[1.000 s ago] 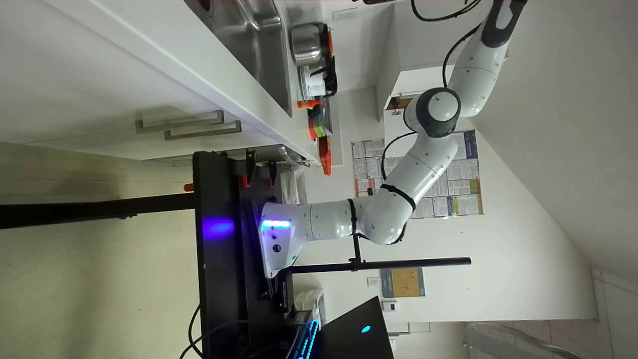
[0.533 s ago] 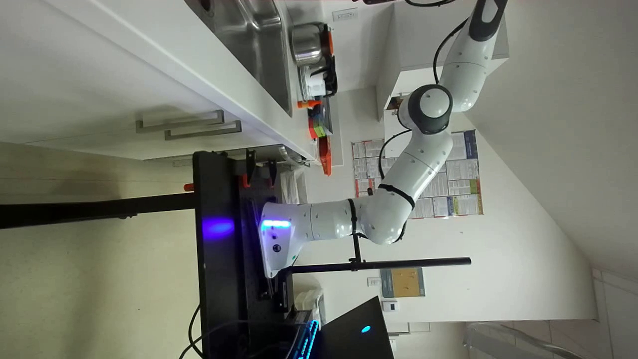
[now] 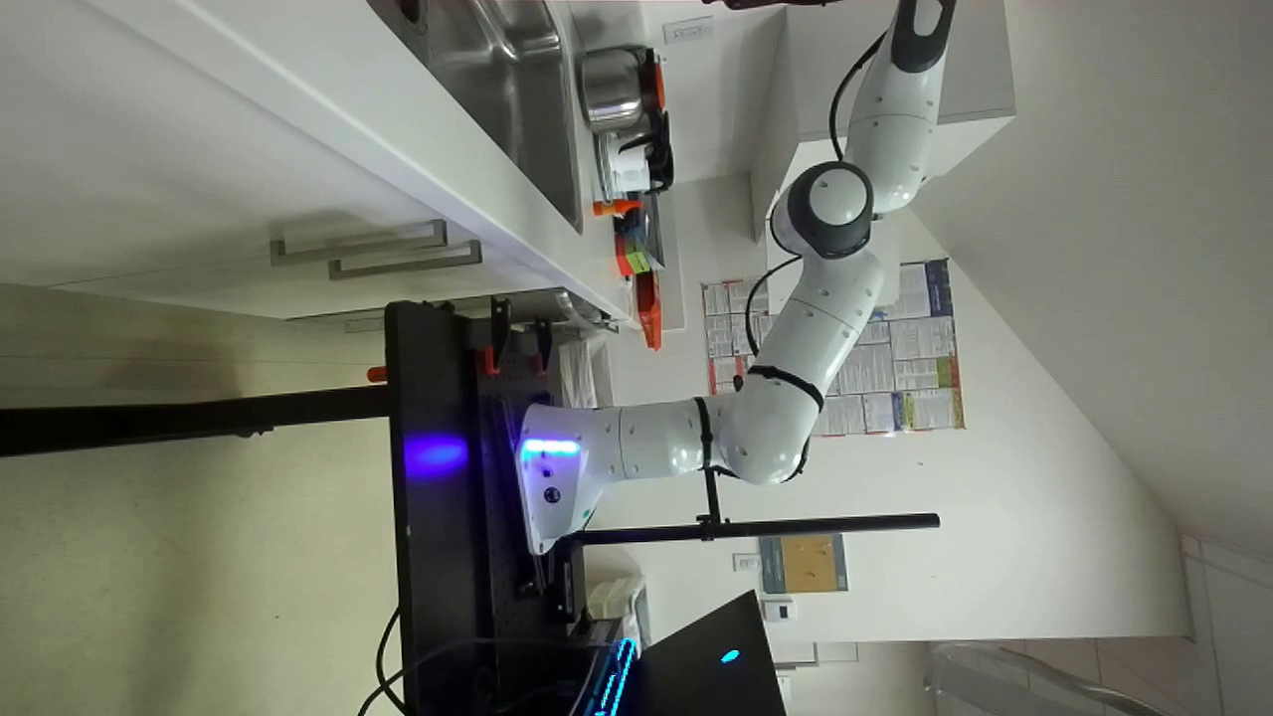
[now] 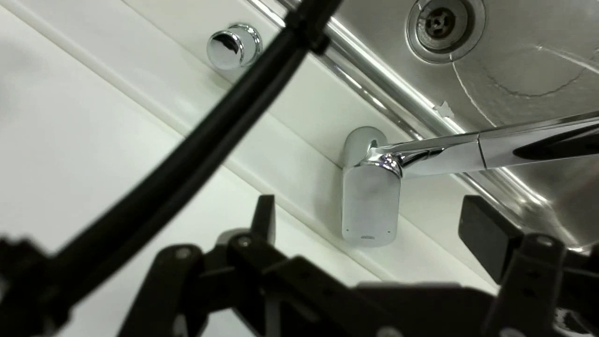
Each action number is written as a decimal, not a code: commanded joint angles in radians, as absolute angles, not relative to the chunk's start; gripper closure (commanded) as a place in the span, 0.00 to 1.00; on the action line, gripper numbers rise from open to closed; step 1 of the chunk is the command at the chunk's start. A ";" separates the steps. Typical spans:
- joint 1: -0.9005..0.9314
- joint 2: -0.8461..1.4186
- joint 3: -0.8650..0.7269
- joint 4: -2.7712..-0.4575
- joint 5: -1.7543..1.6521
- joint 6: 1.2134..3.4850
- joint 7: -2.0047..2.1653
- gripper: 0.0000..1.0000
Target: Open then close the tap
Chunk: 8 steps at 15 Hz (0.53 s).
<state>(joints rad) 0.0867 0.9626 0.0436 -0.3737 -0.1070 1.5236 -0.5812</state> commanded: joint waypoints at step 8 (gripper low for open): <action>0.056 0.999 0.097 -0.356 -0.015 1.520 -0.765 0.53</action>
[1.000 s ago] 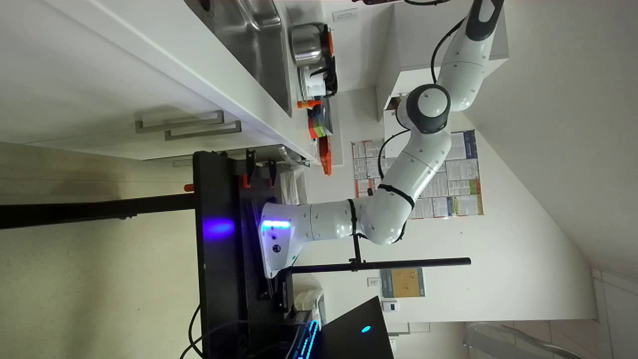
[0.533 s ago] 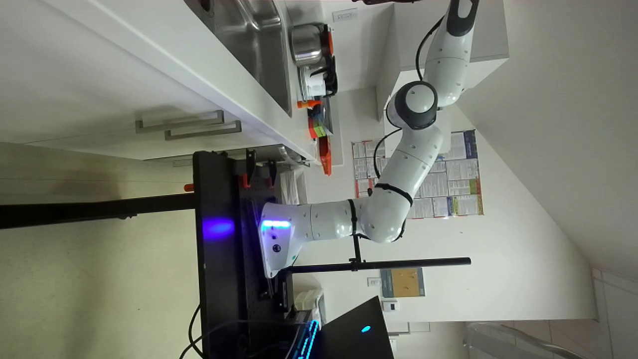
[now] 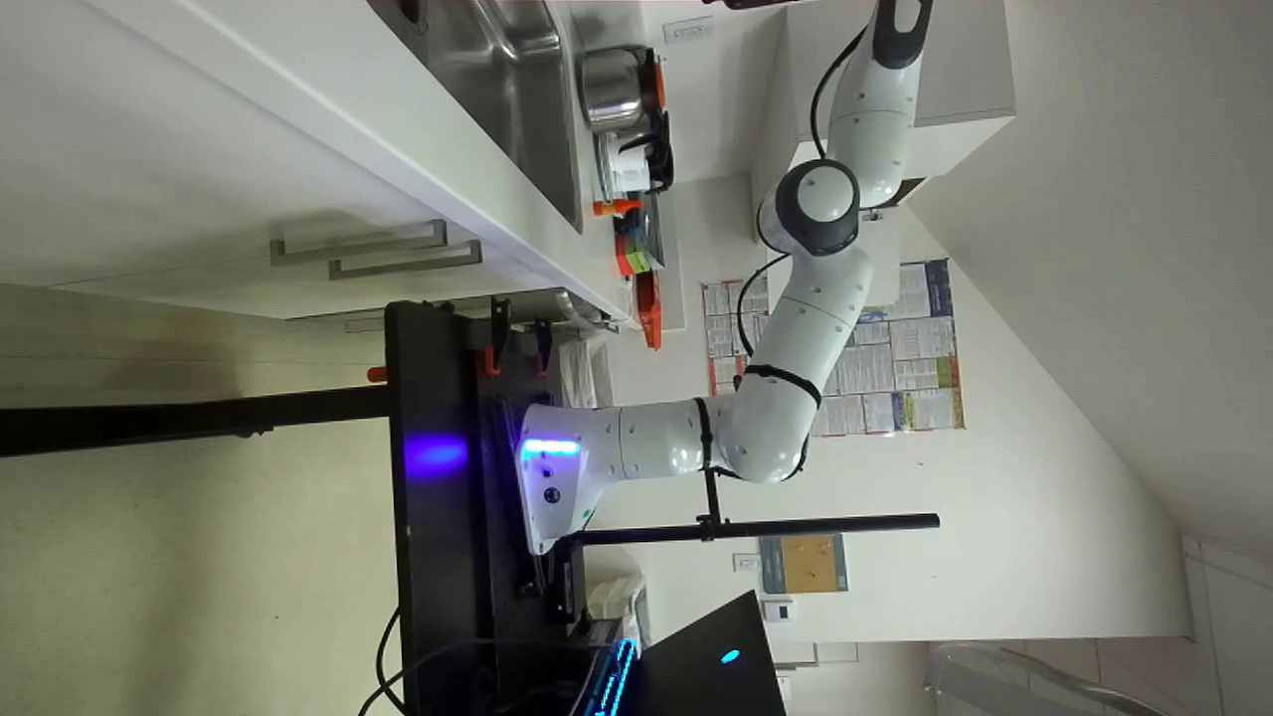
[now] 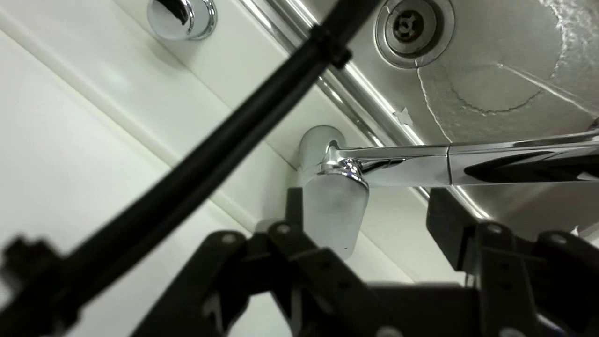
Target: Open then close the tap
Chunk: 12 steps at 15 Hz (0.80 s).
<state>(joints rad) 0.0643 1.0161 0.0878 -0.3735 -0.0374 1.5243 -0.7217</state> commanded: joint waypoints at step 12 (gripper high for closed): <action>0.064 1.021 0.102 -0.360 -0.013 1.528 -0.869 1.00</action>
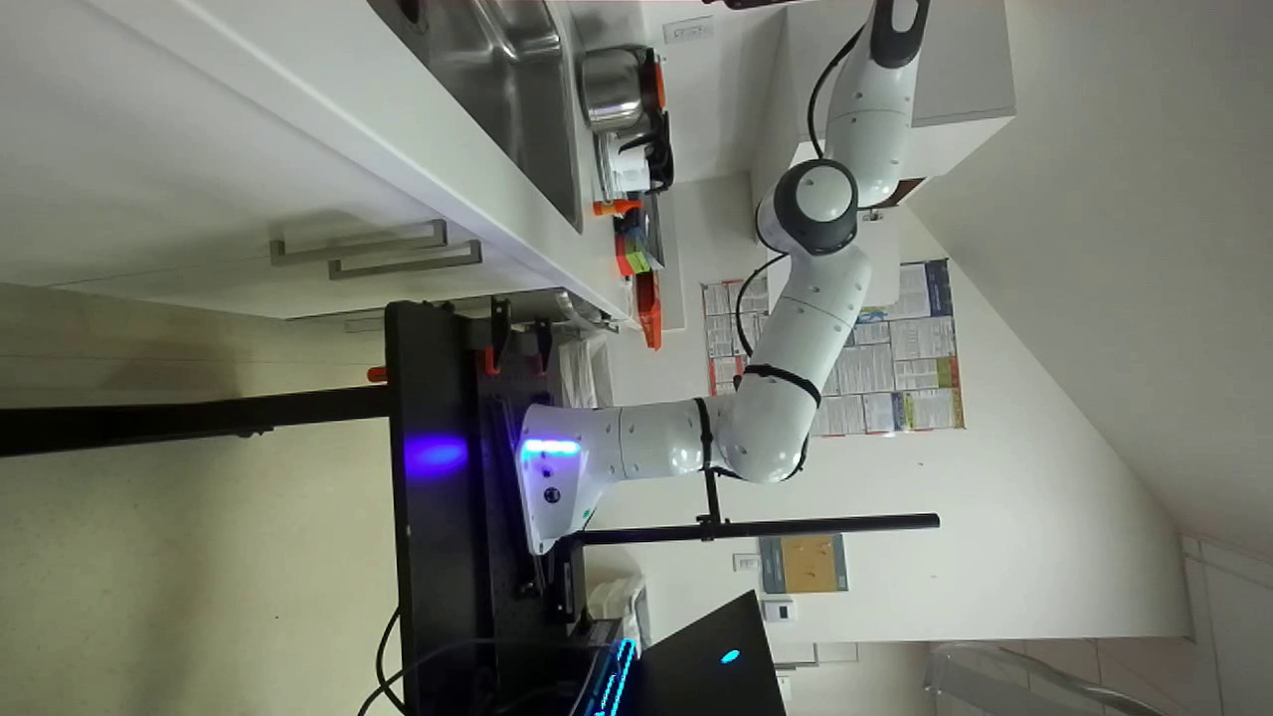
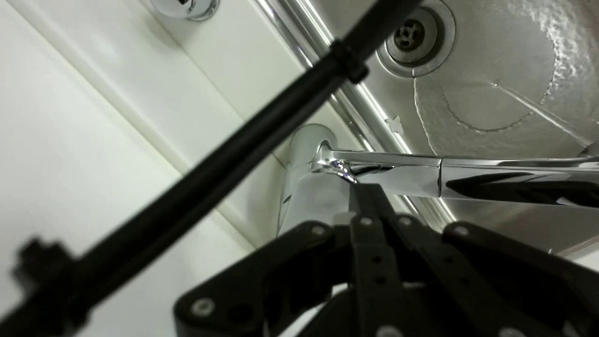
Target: Open then close the tap
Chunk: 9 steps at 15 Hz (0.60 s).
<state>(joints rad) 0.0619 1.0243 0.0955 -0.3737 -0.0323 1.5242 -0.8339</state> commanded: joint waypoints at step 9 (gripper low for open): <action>0.068 1.056 0.097 -0.357 -0.006 1.534 -0.896 1.00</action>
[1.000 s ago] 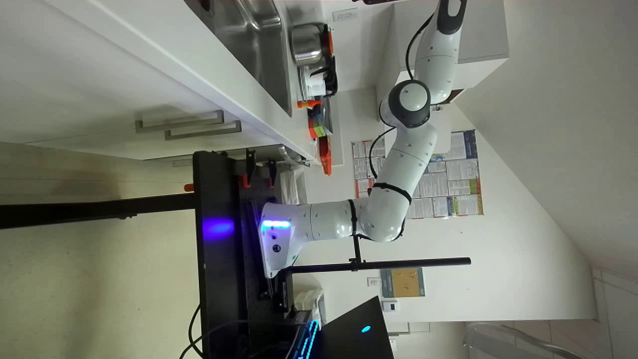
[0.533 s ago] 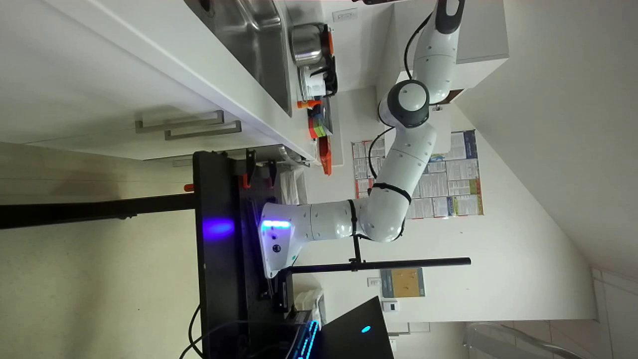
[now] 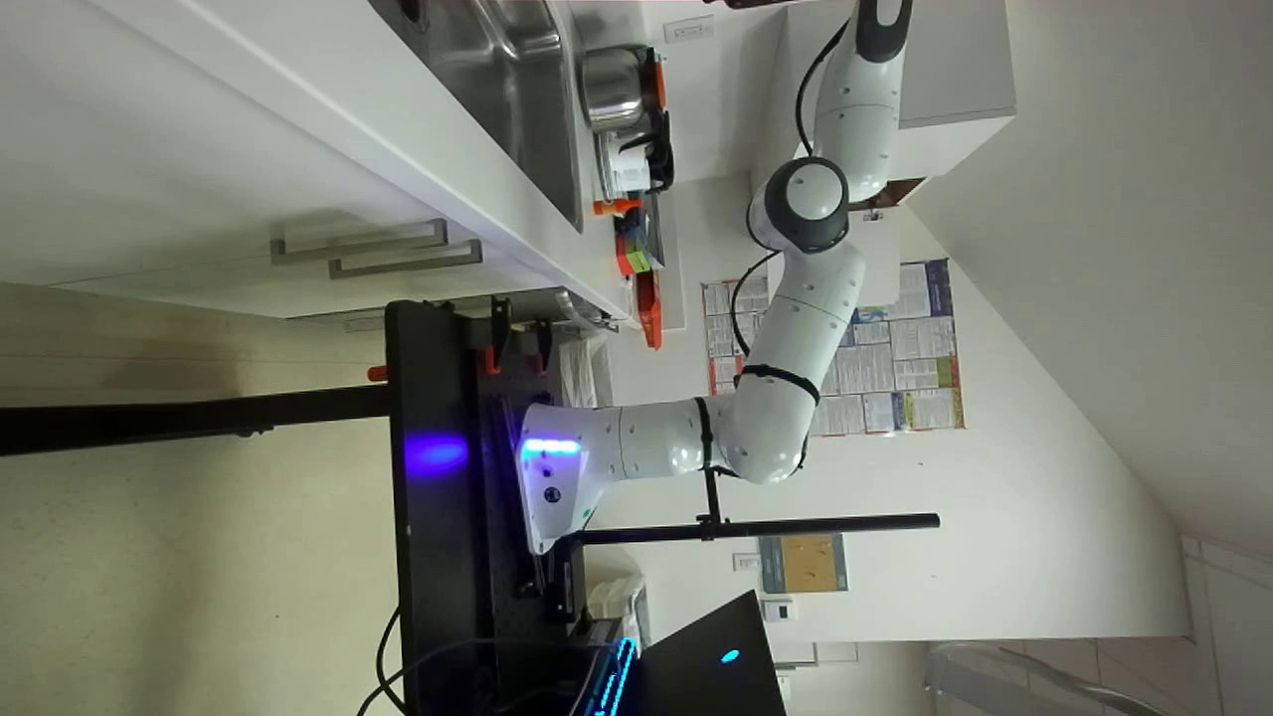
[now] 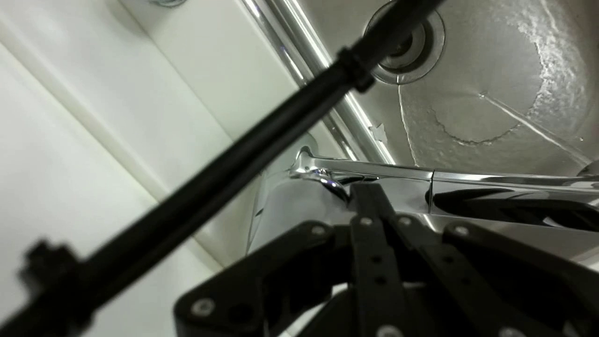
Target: Open then close the tap
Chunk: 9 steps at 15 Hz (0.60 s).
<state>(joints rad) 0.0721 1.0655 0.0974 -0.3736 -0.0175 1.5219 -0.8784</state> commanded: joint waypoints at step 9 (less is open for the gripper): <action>0.030 1.083 0.096 -0.364 0.008 1.502 -0.866 1.00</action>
<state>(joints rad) 0.0575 1.0750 0.0975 -0.3743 -0.0128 1.5099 -0.8758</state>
